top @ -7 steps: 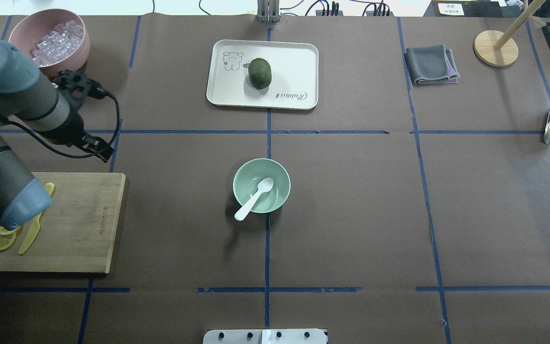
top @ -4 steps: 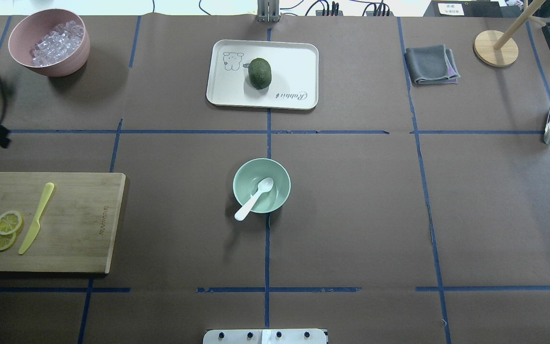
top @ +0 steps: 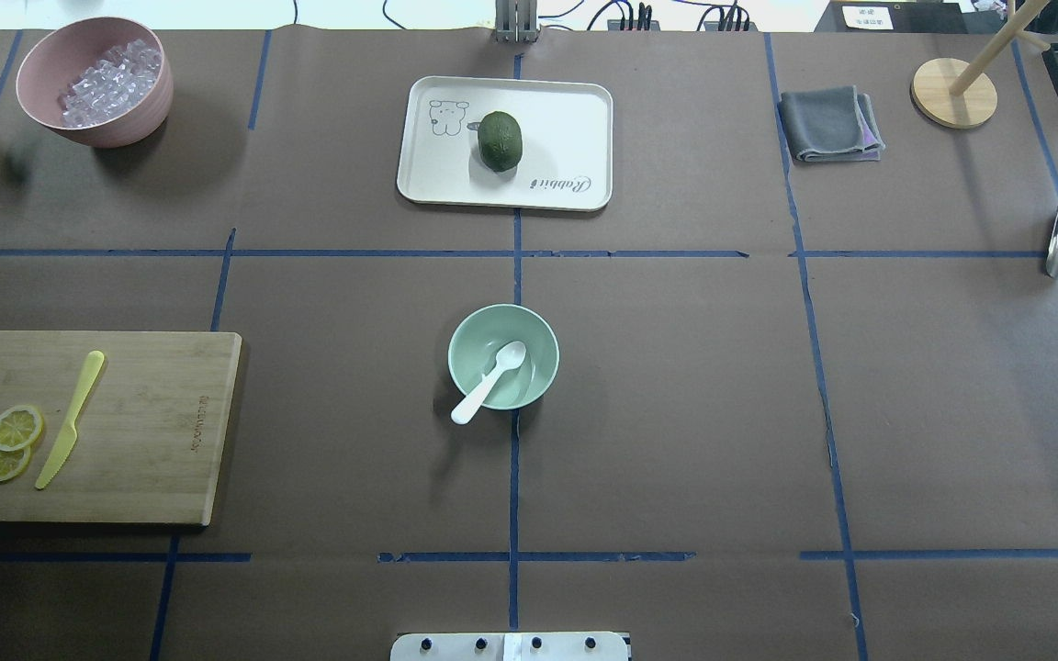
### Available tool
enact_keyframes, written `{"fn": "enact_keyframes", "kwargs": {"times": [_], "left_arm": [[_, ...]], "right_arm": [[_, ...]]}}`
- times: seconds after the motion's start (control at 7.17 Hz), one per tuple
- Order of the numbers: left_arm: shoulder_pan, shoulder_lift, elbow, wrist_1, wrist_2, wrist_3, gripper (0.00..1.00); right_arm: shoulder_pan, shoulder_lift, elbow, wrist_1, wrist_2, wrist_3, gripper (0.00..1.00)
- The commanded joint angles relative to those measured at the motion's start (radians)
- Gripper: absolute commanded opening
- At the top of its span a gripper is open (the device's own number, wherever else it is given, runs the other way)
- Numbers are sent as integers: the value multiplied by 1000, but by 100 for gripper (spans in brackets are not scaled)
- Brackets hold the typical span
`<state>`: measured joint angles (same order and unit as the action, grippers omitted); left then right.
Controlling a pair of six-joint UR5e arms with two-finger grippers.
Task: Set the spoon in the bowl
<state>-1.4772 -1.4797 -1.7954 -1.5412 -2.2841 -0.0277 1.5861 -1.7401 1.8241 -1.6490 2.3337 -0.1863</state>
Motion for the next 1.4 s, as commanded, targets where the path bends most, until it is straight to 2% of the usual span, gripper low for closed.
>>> {"fn": "enact_keyframes", "kwargs": {"times": [0.0,0.28,0.84,1.26], "left_arm": [[-87,35,22,-6,-66,15,100],[-86,71,24,-10,-87,5,100],[-84,73,8,-7,-91,6,100],[-78,67,36,-10,-86,9,100]], "right_arm": [[0,1,-17,0,-4,-1,100],[0,2,-17,0,-2,2,100],[0,1,-17,0,-1,4,100],[-1,7,-25,0,-1,4,100]]}}
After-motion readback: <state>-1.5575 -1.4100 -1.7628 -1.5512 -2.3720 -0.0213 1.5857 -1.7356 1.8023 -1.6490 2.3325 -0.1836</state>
